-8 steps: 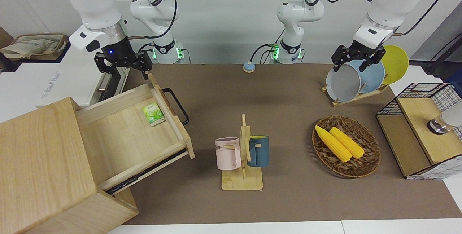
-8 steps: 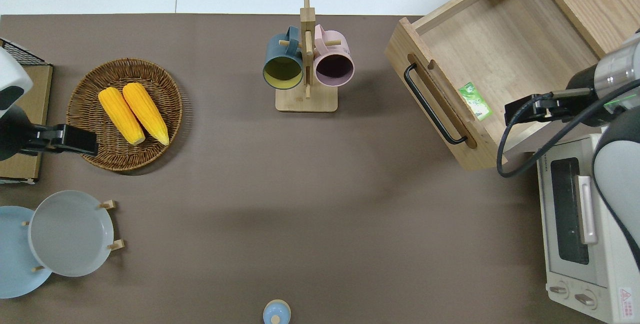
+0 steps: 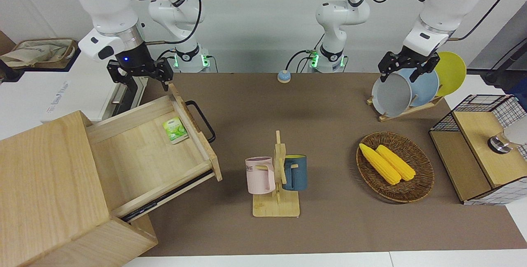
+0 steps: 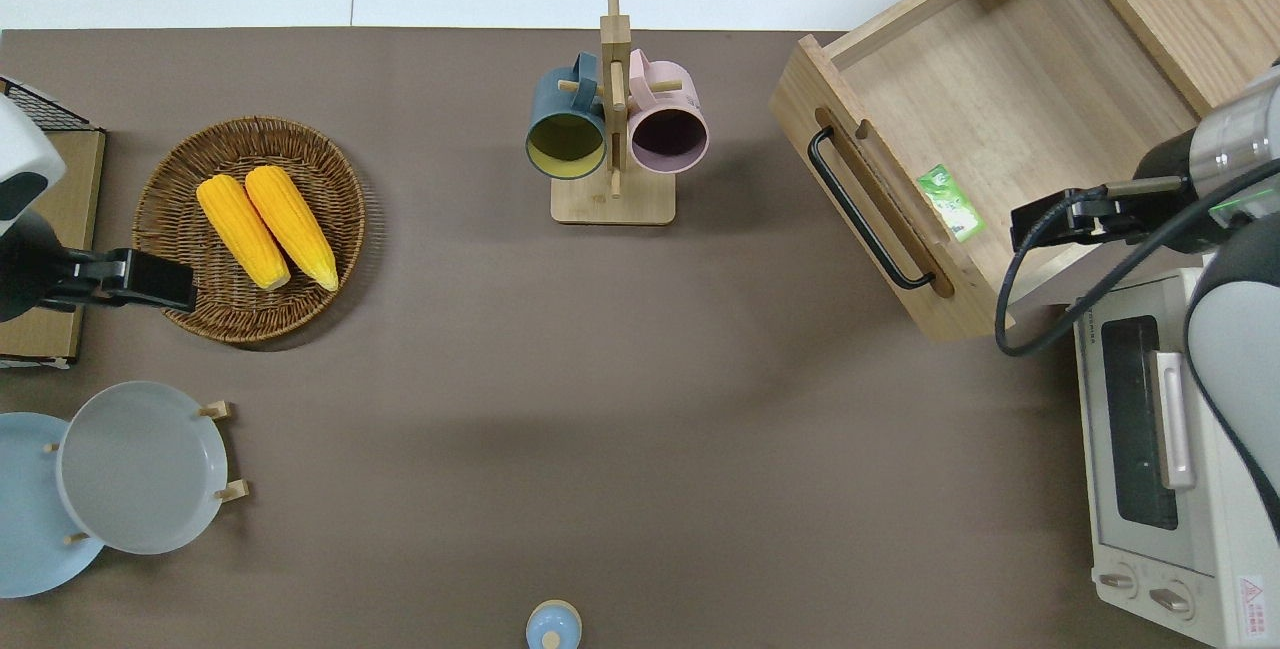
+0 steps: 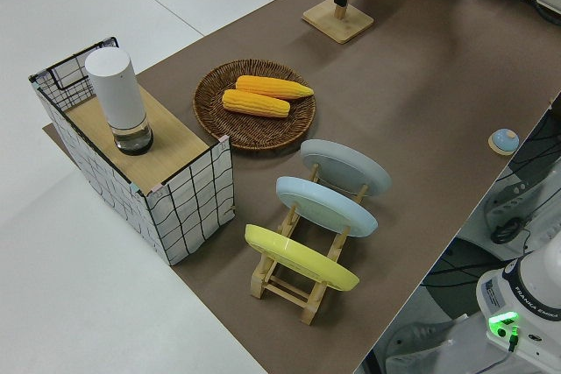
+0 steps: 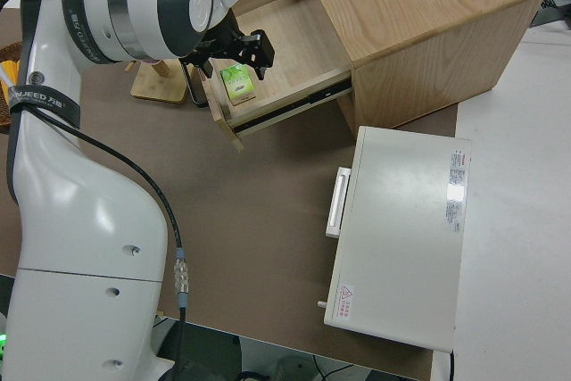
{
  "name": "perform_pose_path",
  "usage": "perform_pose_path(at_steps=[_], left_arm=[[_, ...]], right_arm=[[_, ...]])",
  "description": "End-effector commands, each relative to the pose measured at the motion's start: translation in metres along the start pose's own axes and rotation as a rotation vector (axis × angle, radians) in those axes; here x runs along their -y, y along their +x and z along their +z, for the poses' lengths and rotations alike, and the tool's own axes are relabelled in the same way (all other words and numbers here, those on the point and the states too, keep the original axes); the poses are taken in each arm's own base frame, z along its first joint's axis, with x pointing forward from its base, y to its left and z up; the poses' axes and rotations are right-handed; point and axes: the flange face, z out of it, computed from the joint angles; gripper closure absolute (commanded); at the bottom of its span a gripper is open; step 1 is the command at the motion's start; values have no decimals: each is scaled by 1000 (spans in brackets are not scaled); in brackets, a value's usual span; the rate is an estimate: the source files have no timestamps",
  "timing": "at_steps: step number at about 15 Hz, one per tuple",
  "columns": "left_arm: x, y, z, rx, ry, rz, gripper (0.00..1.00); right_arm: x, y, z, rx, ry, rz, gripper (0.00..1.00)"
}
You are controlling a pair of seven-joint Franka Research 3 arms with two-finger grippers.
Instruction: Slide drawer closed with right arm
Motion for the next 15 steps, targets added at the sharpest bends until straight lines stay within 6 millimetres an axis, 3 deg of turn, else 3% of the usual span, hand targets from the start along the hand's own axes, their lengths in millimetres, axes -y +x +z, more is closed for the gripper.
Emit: perform_pose_path(at_steps=[1, 7, 15], left_arm=[[1, 1, -3, 7, 16, 11, 7], [1, 1, -3, 7, 16, 11, 7], [1, 1, -4, 5, 16, 11, 7]], right_arm=[[-3, 0, 1, -11, -17, -20, 86], [-3, -1, 0, -11, -18, -22, 999], [6, -6, -10, -18, -14, -36, 1000]])
